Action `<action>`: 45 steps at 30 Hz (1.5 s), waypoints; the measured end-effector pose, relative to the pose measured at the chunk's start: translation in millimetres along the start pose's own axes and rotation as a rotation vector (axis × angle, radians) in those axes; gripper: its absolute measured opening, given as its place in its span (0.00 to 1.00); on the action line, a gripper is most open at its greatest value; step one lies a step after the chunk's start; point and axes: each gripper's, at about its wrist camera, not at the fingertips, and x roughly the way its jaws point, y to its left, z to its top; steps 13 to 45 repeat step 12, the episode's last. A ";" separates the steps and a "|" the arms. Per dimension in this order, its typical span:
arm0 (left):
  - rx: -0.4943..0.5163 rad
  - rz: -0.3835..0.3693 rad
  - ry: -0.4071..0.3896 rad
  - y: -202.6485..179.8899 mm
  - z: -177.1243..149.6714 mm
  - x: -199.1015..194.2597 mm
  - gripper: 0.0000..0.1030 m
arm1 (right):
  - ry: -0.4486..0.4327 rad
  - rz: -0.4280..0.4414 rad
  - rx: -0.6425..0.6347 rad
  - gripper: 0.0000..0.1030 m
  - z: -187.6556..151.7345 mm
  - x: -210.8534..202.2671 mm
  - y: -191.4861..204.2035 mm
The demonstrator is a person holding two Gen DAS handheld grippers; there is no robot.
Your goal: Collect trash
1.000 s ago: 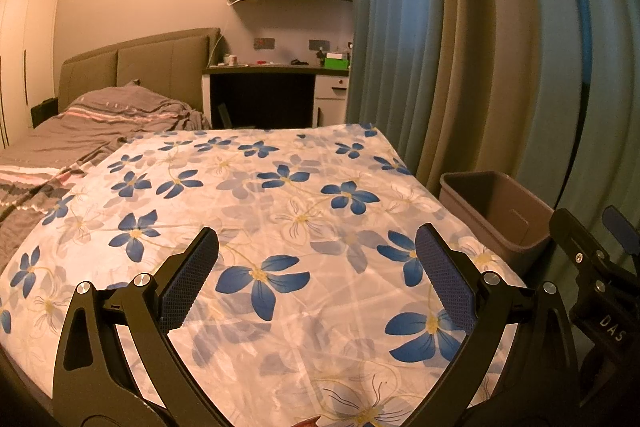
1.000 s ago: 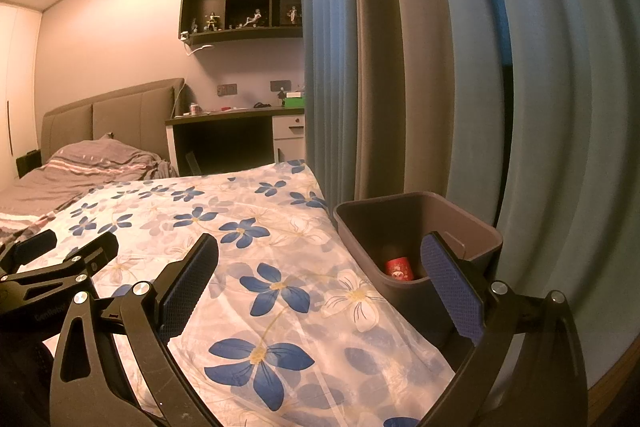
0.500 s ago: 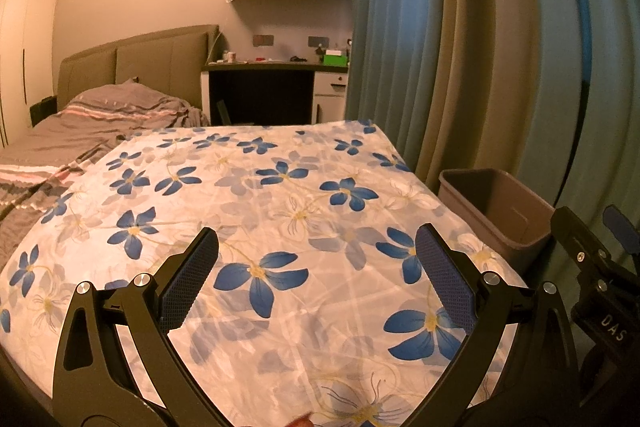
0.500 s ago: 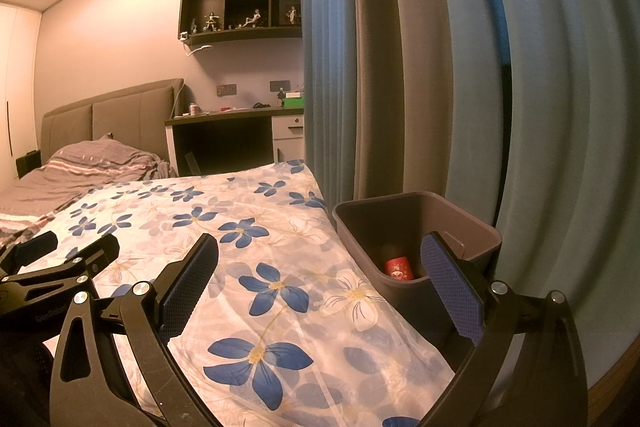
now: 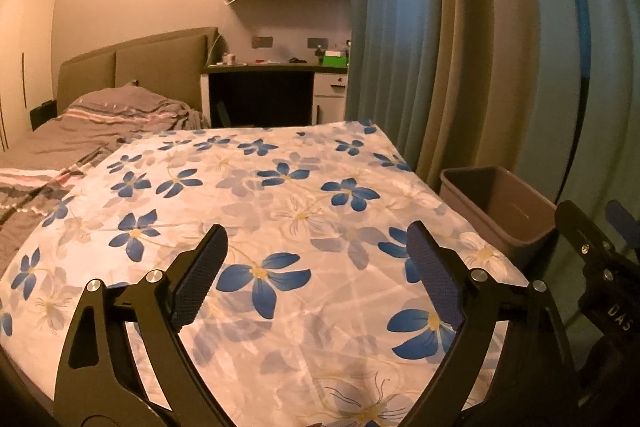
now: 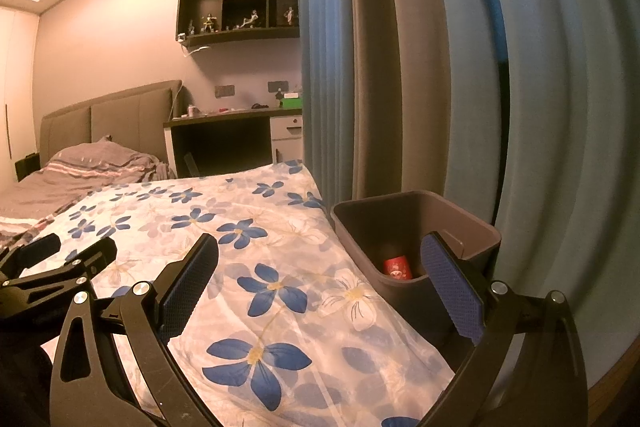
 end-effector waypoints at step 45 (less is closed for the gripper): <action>-0.010 0.035 -0.002 1.5 5.5 -4.0 0.92 | -0.008 -0.002 0.006 0.94 0.7 -1.8 2.8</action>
